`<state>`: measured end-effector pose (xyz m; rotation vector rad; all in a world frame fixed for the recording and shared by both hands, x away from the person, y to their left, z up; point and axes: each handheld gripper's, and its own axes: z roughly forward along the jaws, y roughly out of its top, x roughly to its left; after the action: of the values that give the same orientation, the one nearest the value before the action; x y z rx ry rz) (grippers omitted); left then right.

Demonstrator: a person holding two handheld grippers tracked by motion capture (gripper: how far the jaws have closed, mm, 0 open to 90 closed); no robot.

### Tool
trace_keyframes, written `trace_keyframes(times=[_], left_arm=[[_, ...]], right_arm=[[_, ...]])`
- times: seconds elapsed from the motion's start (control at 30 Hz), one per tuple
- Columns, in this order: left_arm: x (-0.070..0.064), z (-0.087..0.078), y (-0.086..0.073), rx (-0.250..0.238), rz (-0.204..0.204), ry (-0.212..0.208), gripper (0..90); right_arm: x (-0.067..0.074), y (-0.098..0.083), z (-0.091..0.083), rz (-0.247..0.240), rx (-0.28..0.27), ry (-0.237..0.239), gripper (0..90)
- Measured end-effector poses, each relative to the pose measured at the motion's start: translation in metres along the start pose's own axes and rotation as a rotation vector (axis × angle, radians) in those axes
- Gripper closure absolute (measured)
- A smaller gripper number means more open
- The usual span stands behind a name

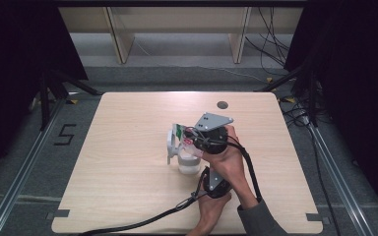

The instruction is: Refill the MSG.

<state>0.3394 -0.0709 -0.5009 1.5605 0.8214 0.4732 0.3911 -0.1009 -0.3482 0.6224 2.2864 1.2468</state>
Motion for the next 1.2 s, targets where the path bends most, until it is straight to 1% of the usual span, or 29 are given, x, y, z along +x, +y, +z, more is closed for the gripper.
trace_keyframes(times=[0.03,0.07,0.1,0.3,0.33,0.37,0.4,0.47,0.5,0.53,0.63,0.67,0.7,0.73,0.77,0.83,0.87,0.9,0.93,1.0,1.07,1.1,1.13,1.2], left_arm=[[0.0007,0.001,0.0002,0.006,0.009,-0.026,79.3],[0.0007,0.001,0.0004,0.006,0.01,-0.026,79.3],[-0.0001,0.0,0.0002,-0.002,-0.001,0.001,79.2],[-0.0009,0.0001,-0.0003,-0.005,0.008,0.007,79.2],[-0.0009,0.0002,-0.0005,-0.005,0.007,0.007,79.2],[-0.0008,0.0004,-0.0005,-0.003,0.005,0.007,79.2],[-0.0009,0.0003,-0.0004,-0.004,0.005,0.008,79.2],[-0.0011,0.0001,-0.0004,-0.005,0.006,0.007,79.2],[-0.001,0.0002,-0.0004,-0.005,0.005,0.008,79.2],[-0.0009,0.0002,-0.0002,-0.003,0.005,0.008,79.2],[-0.0014,0.0,-0.0006,-0.013,0.006,0.008,79.2],[-0.0013,0.0002,-0.0005,-0.011,0.005,0.009,79.2],[-0.0012,0.0,-0.0001,-0.006,0.008,0.01,79.2],[-0.0015,-0.0001,0.0002,-0.007,0.008,0.01,79.3],[-0.0019,-0.0002,0.0003,-0.01,0.008,0.01,79.2],[-0.002,-0.0002,0.0005,-0.012,0.009,0.01,79.2],[-0.0016,0.0,0.0007,-0.006,0.012,0.002,79.3],[-0.0017,-0.0001,0.0007,-0.007,0.009,0.009,79.3],[-0.0017,-0.0001,0.0006,-0.008,0.009,0.009,79.3],[-0.0017,0.0,0.0006,-0.011,0.009,0.01,79.3],[-0.0015,0.0003,0.0008,-0.012,0.009,0.011,79.3],[-0.0014,0.0003,0.0009,-0.013,0.01,0.012,79.3],[-0.0014,0.0005,0.0009,-0.013,0.01,0.012,79.3],[-0.0015,0.0007,0.0009,-0.013,0.01,0.012,79.3]], right_arm=[[0.0002,0.0,0.0,0.001,0.001,0.002,89.6],[0.0002,0.0,0.0001,0.003,0.0,0.001,89.6],[0.0001,0.0001,-0.0002,0.001,0.001,0.002,89.6],[0.0003,0.0004,-0.0005,0.003,0.0,0.007,89.6],[-0.0018,0.0007,-0.0005,-0.017,0.001,0.017,89.6],[-0.0016,0.0005,-0.0002,-0.005,0.001,0.012,89.6],[-0.0031,0.0006,-0.0001,-0.024,-0.007,0.002,89.6],[-0.004,0.0009,0.0001,-0.035,-0.015,-0.003,89.6],[-0.004,0.001,0.0002,-0.033,-0.014,-0.002,89.6],[-0.0018,0.0005,-0.0001,0.012,-0.004,0.005,89.6],[-0.0014,0.0009,0.0005,0.011,-0.001,0.006,89.6],[-0.0026,0.0012,0.0009,-0.007,-0.003,0.015,89.6],[-0.0027,0.0012,0.001,-0.005,-0.004,0.012,89.6],[-0.0021,0.001,0.0004,0.009,-0.003,0.006,89.6],[-0.0032,0.0015,0.0001,-0.007,-0.008,0.011,89.6],[-0.0024,0.0021,-0.0019,0.004,0.006,0.021,89.6],[-0.0043,0.0021,-0.0013,-0.021,-0.011,0.006,89.6],[-0.0041,0.0019,-0.0009,-0.015,-0.014,0.004,89.6],[-0.0032,0.002,-0.0012,0.002,0.005,0.027,89.6],[-0.0025,0.0019,-0.0002,0.0,0.0,0.022,89.6],[-0.0034,0.002,0.0004,-0.022,-0.011,0.002,89.6],[-0.0034,0.0021,0.0005,-0.024,-0.012,0.003,89.6],[-0.0024,0.0021,0.0007,-0.008,-0.008,0.013,89.6],[-0.0033,0.0023,0.0002,-0.008,0.0,0.019,89.6]])
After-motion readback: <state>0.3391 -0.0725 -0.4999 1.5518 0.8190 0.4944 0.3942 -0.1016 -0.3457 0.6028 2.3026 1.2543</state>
